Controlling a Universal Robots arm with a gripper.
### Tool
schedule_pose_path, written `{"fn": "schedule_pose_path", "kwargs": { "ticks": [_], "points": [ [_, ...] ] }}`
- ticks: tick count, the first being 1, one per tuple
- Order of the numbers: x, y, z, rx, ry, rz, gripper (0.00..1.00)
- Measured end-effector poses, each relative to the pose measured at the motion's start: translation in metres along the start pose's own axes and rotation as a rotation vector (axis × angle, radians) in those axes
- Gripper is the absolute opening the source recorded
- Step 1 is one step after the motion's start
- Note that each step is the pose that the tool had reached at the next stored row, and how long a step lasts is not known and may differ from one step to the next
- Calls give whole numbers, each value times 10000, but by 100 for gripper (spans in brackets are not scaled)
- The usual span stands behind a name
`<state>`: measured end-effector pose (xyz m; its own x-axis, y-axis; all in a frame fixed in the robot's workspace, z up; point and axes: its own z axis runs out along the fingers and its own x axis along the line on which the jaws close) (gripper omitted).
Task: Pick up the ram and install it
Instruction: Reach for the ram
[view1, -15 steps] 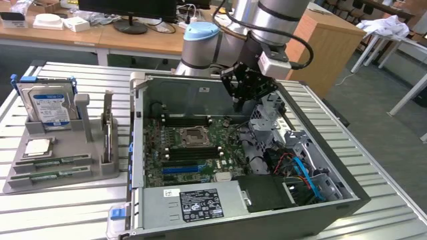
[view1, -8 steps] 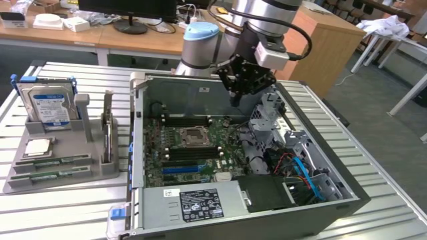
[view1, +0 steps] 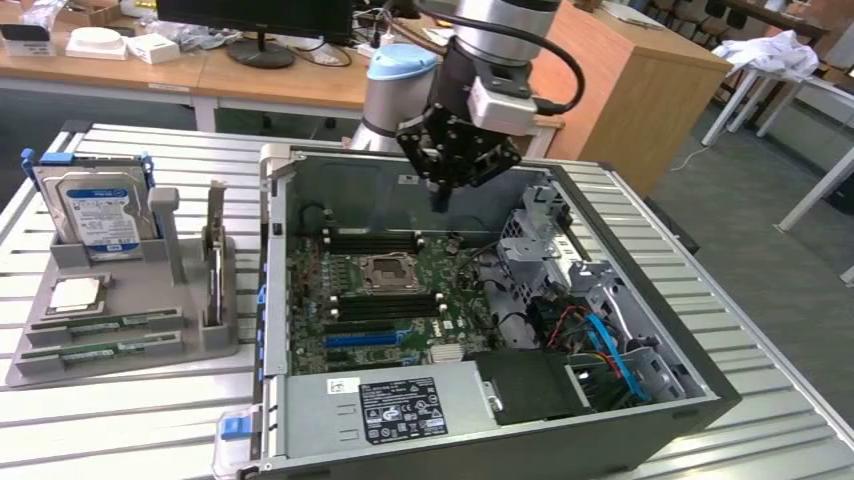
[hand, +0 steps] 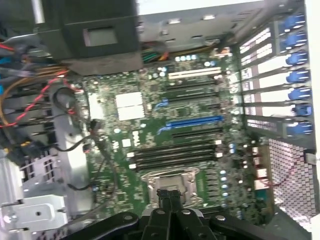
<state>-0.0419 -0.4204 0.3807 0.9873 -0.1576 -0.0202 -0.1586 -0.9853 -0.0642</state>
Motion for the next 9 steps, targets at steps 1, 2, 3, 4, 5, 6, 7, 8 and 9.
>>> {"fn": "schedule_pose_path", "kwargs": {
  "ticks": [1, 2, 3, 4, 5, 6, 7, 8, 9],
  "points": [
    [-45, 7, 0, -1, 0, 1, 10],
    [-89, 14, 0, -1, 0, 0, 10],
    [-133, 21, 1, 0, 0, 0, 10],
    [-178, 29, 2, 0, 0, 0, 10],
    [-226, 36, 2, 0, 0, 0, 10],
    [-270, 43, 2, -1, 0, 0, 10],
    [-316, 51, 3, 0, 0, 0, 10],
    [-357, 57, 3, 0, 0, 0, 10],
    [-405, 65, 4, 0, 0, -1, 10]
  ]
}}
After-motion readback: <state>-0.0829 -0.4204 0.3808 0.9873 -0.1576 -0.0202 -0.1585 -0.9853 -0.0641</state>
